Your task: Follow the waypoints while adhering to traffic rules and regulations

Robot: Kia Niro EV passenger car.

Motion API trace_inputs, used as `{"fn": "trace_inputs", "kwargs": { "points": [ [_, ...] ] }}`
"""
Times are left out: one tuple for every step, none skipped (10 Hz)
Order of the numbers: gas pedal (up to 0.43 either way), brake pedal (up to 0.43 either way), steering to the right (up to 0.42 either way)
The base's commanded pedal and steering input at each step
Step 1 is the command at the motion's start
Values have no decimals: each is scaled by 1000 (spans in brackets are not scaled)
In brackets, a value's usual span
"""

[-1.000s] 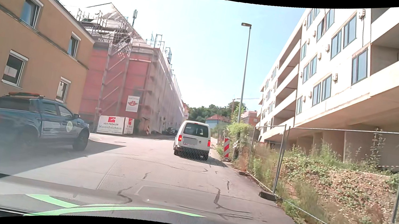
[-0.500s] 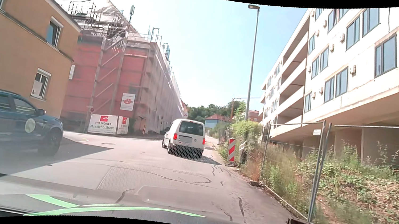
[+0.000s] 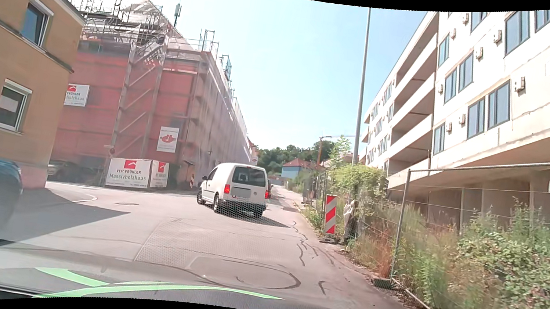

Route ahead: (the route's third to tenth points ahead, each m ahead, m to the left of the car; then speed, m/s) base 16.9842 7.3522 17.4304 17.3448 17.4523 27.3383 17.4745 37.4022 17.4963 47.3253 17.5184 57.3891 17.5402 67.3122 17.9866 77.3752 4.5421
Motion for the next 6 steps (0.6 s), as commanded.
{"fn": "trace_inputs", "kwargs": {
  "points": [
    [197, 0, 2],
    [177, 0, 2],
    [150, 0, 3],
    [130, 0, 2],
    [130, 0, 3],
    [130, 0, 2]
  ]
}}
